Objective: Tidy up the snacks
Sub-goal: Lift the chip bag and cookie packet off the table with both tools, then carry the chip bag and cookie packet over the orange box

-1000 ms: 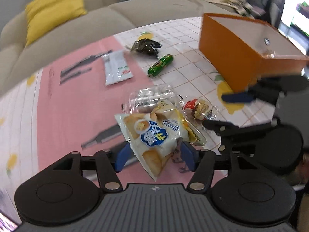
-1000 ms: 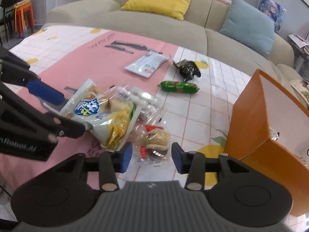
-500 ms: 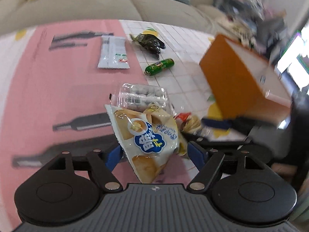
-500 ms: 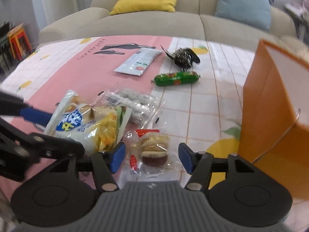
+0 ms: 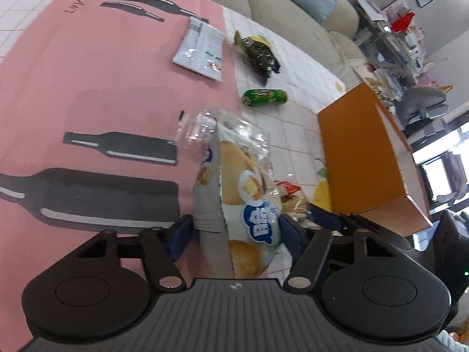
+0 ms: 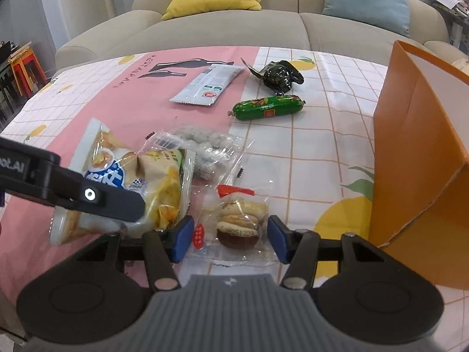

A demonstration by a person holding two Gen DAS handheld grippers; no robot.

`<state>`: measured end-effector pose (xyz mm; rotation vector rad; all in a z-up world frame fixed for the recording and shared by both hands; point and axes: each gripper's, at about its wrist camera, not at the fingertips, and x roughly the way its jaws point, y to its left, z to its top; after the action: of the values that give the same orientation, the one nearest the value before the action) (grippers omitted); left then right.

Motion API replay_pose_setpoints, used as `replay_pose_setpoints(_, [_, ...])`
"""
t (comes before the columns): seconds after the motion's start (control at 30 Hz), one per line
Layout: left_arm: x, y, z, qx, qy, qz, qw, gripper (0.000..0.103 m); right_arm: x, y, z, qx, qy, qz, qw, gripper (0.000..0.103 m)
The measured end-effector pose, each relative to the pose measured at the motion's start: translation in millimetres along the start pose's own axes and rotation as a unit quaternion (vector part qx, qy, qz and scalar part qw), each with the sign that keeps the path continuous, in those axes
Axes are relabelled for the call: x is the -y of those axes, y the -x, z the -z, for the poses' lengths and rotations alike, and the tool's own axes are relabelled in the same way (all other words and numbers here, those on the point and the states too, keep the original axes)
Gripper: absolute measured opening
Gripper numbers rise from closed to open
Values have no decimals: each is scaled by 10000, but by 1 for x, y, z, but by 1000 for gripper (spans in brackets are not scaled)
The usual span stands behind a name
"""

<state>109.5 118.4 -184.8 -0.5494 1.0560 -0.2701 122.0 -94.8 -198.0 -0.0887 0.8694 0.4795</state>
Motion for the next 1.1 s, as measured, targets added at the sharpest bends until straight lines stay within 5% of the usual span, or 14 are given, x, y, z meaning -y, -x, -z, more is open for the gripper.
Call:
replay_pose_setpoints(0.2, [3, 5, 1, 89, -46, -30, 9999, 45, 2, 1, 0, -4, -112, -30, 9999, 49])
replay_pose_setpoints(0.3, [9, 8, 2, 145, -186, -146, 9996, 42, 4, 2, -1, -29, -214, -54, 9998, 47])
replay_pose_setpoints(0.77, [52, 38, 9, 377, -312, -469, 9977, 40, 2, 52, -17, 221, -287, 48, 9993, 46])
replay_pose_setpoints(1.1, [115, 65, 2, 698, -719, -135, 9949, 40, 30, 123, -27, 771, -566, 161, 9953, 46])
